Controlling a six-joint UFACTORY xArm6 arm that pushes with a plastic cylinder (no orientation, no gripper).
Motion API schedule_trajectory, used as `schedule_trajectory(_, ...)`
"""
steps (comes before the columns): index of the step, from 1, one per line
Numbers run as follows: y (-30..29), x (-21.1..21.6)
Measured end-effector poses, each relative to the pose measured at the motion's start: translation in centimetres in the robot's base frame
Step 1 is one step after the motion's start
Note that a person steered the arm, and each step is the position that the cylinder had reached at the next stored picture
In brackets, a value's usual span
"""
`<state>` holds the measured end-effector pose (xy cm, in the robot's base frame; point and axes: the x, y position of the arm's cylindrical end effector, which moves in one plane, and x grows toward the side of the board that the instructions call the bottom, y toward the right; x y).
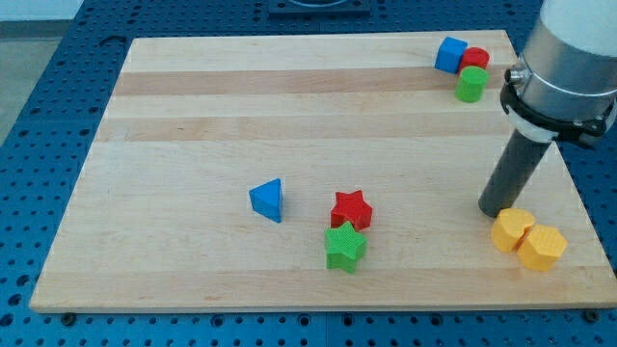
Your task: Move the red star and green star left a bit
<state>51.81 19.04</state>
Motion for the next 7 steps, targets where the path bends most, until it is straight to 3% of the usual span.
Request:
schedule_trajectory(3, -6.7, 0.6)
schedule_trajectory(5, -7.4, 0.6)
schedule_trajectory(7, -14.4, 2.2)
